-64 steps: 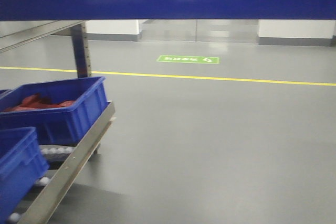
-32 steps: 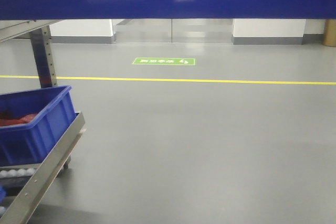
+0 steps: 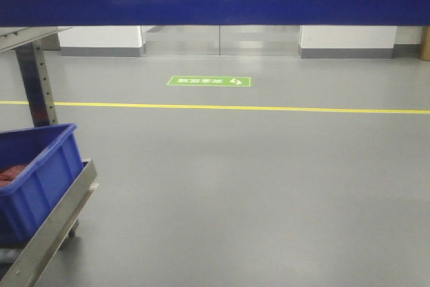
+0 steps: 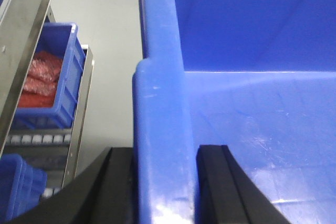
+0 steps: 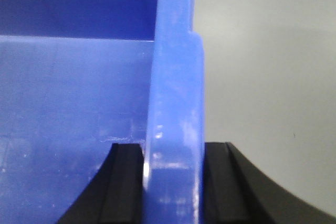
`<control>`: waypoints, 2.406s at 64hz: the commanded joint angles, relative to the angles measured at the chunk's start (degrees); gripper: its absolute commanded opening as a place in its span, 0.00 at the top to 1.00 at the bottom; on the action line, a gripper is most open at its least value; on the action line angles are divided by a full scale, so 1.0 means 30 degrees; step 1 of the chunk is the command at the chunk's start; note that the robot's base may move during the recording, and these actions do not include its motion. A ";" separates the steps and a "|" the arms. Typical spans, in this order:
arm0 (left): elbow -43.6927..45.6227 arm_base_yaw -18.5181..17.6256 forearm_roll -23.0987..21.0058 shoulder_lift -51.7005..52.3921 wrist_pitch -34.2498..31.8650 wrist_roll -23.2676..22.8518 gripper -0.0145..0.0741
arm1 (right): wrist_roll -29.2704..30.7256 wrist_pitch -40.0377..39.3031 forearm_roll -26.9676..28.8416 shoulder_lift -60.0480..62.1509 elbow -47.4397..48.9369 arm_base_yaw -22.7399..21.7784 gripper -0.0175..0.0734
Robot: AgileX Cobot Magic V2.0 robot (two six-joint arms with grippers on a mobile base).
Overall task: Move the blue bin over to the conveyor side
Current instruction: 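Hold the bin with both grippers while the base turns away from rack, then hold the bin while driving the base to the red-framed conveyor table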
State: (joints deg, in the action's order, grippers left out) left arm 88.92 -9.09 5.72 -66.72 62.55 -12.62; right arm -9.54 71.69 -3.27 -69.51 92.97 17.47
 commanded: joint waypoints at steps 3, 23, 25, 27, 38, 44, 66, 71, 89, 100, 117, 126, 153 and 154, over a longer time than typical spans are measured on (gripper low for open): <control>0.0353 -0.0076 -0.0099 0.0381 -0.2356 0.0200 0.86 | 0.0132 -0.1781 -0.0314 0.0370 0.0231 -0.0117 0.90; 0.0353 -0.0076 -0.0099 0.0381 -0.2938 0.0200 0.86 | 0.0132 -0.1781 -0.0314 0.0370 0.0231 -0.0117 0.90; 0.0353 -0.0076 -0.0099 0.0381 -0.2963 0.0200 0.86 | 0.0132 -0.1781 -0.0314 0.0370 0.0231 -0.0117 0.90; 0.0353 -0.0076 -0.0099 0.0381 -0.3048 0.0200 0.86 | 0.0132 -0.1781 -0.0314 0.0370 0.0231 -0.0117 0.90; 0.0353 -0.0076 -0.0099 0.0381 -0.3090 0.0200 0.86 | 0.0132 -0.1781 -0.0314 0.0370 0.0231 -0.0117 0.90; 0.0353 -0.0076 -0.0099 0.0381 -0.3127 0.0200 0.86 | 0.0132 -0.1781 -0.0314 0.0370 0.0231 -0.0117 0.90; 0.0353 -0.0076 -0.0099 0.0381 -0.3127 0.0200 0.86 | 0.0132 -0.1781 -0.0314 0.0370 0.0231 -0.0117 0.90; 0.0353 -0.0076 -0.0099 0.0381 -0.3127 0.0200 0.86 | 0.0132 -0.1781 -0.0314 0.0370 0.0231 -0.0117 0.90; 0.0353 -0.0076 -0.0099 0.0381 -0.3127 0.0200 0.86 | 0.0132 -0.1781 -0.0314 0.0370 0.0231 -0.0117 0.90; 0.0353 -0.0076 -0.0099 0.0381 -0.3163 0.0200 0.86 | 0.0132 -0.1781 -0.0314 0.0370 0.0231 -0.0117 0.90; 0.0353 -0.0076 -0.0099 0.0381 -0.3163 0.0200 0.86 | 0.0132 -0.1781 -0.0314 0.0370 0.0231 -0.0117 0.90; 0.0353 -0.0076 -0.0099 0.0381 -0.3163 0.0200 0.86 | 0.0132 -0.1781 -0.0314 0.0370 0.0231 -0.0117 0.90; 0.0353 -0.0076 -0.0099 0.0381 -0.3163 0.0200 0.86 | 0.0132 -0.1781 -0.0314 0.0370 0.0231 -0.0117 0.90; 0.0353 -0.0076 -0.0099 0.0381 -0.3163 0.0200 0.86 | 0.0132 -0.1781 -0.0314 0.0370 0.0231 -0.0117 0.90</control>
State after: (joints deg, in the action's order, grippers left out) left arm 88.92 -9.09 5.82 -66.72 58.99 -12.62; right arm -9.67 71.58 -3.27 -69.51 92.97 17.47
